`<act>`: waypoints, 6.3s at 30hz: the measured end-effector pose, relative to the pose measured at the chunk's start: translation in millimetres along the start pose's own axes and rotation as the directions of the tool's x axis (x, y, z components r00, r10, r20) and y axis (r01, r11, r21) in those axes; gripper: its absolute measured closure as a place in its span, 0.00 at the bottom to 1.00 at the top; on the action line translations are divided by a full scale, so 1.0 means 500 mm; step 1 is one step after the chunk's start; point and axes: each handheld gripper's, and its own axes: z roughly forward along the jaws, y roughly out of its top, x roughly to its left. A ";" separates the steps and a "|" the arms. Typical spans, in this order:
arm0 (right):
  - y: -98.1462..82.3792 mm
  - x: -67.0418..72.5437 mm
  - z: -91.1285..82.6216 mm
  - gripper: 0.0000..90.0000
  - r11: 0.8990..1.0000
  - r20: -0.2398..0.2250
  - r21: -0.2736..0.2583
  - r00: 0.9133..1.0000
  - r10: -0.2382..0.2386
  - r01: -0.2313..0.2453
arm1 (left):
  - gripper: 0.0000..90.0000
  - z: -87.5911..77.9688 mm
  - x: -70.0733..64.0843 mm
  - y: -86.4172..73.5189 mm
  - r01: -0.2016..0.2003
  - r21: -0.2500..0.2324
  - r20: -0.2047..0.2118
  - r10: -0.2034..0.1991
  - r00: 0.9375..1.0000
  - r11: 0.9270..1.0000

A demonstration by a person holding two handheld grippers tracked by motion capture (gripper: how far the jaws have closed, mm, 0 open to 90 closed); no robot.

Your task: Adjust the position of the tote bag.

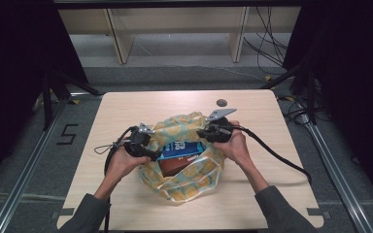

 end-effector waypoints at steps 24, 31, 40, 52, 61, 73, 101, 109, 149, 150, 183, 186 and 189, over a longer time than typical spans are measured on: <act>0.025 -0.070 0.019 1.00 0.996 0.063 -0.008 0.994 0.085 -0.084 | 0.99 -0.046 -0.016 -0.063 0.008 -0.201 0.268 0.047 0.962 0.980; 0.029 -0.104 0.073 1.00 0.990 0.077 0.089 0.991 0.106 -0.112 | 0.99 -0.063 0.017 -0.046 0.049 -0.272 0.255 0.023 0.967 0.961; 0.036 -0.071 0.019 0.66 0.989 0.052 0.011 0.988 0.144 -0.145 | 0.99 -0.023 0.074 -0.035 0.124 -0.232 0.192 -0.080 0.978 0.965; 0.016 0.115 -0.039 0.60 1.000 -0.210 0.019 0.978 -0.007 0.012 | 0.98 -0.019 0.075 -0.008 0.104 -0.200 0.180 -0.068 0.981 0.974; -0.009 0.181 0.046 0.67 0.992 -0.287 0.106 0.957 -0.040 0.073 | 0.98 -0.017 0.078 0.002 0.104 -0.193 0.181 -0.068 0.981 0.976; -0.061 0.247 0.019 1.00 0.967 -0.303 0.110 0.935 -0.186 0.228 | 0.98 -0.001 0.091 0.004 0.135 -0.185 0.192 -0.099 0.976 0.973; -0.080 0.246 0.000 1.00 0.960 -0.309 0.106 0.926 -0.216 0.259 | 0.95 0.050 0.014 0.148 -0.081 -0.075 0.075 0.086 0.993 0.994; -0.134 0.294 0.014 1.00 0.933 -0.361 0.202 0.908 -0.211 0.297 | 0.96 0.089 0.119 0.117 0.161 -0.077 0.062 -0.156 0.986 0.984; -0.034 -0.004 -0.130 0.56 0.986 0.052 -0.001 0.985 0.165 -0.165 | 0.95 0.049 0.099 0.101 0.118 -0.099 0.139 -0.103 0.985 0.988; -0.031 0.005 -0.124 0.53 0.985 0.039 0.001 0.984 0.171 -0.171 | 0.95 0.047 0.098 0.101 0.115 -0.095 0.139 -0.101 0.985 0.989; -0.077 -0.045 -0.085 0.70 0.990 0.144 0.053 0.982 0.121 -0.130 | 0.93 0.062 0.110 0.098 0.144 -0.097 0.140 -0.130 0.982 0.985; -0.038 -0.016 -0.100 0.64 0.997 0.080 0.000 0.993 0.081 -0.082 | 0.93 0.067 0.110 0.101 0.152 -0.090 0.135 -0.139 0.981 0.984; -0.019 0.018 -0.067 0.63 1.000 0.032 0.011 0.999 0.026 -0.026 | 0.93 0.079 0.115 0.098 0.172 -0.087 0.141 -0.159 0.977 0.981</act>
